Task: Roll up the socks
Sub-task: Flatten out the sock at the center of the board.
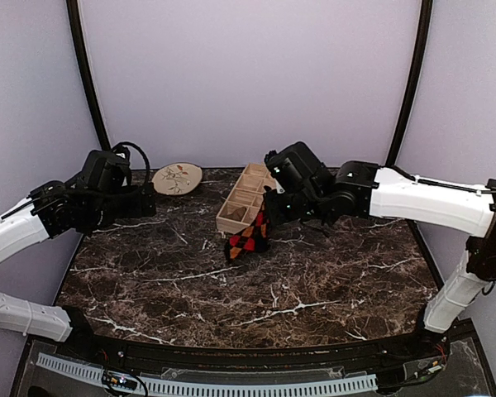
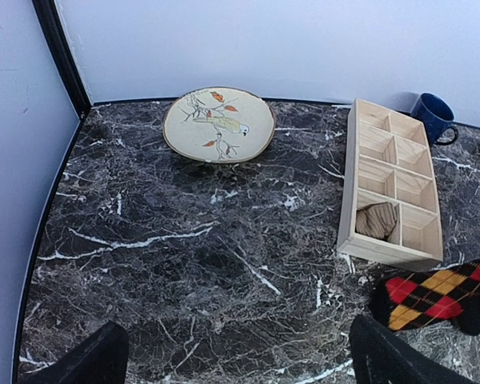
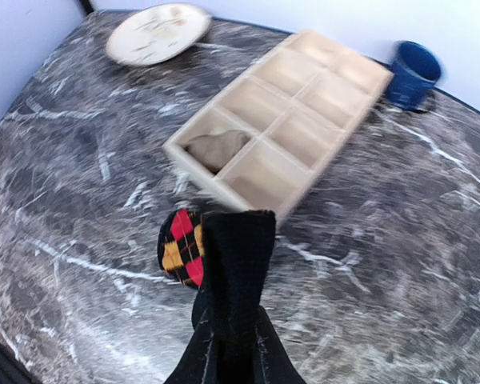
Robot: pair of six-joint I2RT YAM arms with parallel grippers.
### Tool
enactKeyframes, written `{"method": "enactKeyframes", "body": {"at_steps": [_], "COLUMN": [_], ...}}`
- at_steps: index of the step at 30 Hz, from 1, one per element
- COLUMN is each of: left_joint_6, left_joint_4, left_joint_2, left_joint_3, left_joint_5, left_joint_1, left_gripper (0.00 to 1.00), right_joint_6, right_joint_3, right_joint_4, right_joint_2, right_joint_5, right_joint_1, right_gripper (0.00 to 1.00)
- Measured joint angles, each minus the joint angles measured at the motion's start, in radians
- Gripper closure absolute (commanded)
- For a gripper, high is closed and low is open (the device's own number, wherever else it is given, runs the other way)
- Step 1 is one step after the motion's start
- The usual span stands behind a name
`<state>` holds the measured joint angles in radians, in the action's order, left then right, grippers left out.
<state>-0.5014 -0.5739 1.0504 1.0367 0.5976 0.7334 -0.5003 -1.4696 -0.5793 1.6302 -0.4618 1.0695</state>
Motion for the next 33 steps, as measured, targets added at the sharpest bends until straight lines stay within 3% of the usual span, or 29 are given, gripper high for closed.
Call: {"method": "enactKeyframes", "body": {"at_steps": [8, 15, 21, 25, 33], "left_joint_6": [0.021, 0.024, 0.024, 0.023, 0.024], "left_joint_4": [0.037, 0.057, 0.061, 0.06, 0.051], "left_joint_2": [0.066, 0.089, 0.093, 0.093, 0.092], "left_joint_3": [0.0, 0.003, 0.003, 0.003, 0.003], "left_joint_5": [-0.056, -0.089, -0.105, -0.108, -0.108], "left_joint_1": [0.0, 0.0, 0.002, 0.002, 0.002], "left_gripper": [0.01, 0.01, 0.01, 0.01, 0.01], "right_joint_6": [-0.008, 0.053, 0.095, 0.098, 0.092], "right_joint_3": [0.035, -0.005, 0.026, 0.05, -0.08], "right_joint_4": [-0.057, -0.131, -0.097, -0.053, 0.017], "right_joint_2": [-0.182, -0.164, -0.026, 0.126, 0.399], "right_joint_5": [-0.115, -0.14, -0.019, 0.05, 0.183], "right_joint_1": [-0.116, -0.122, -0.105, -0.03, 0.13], "right_gripper": [0.88, 0.87, 0.87, 0.88, 0.87]}}
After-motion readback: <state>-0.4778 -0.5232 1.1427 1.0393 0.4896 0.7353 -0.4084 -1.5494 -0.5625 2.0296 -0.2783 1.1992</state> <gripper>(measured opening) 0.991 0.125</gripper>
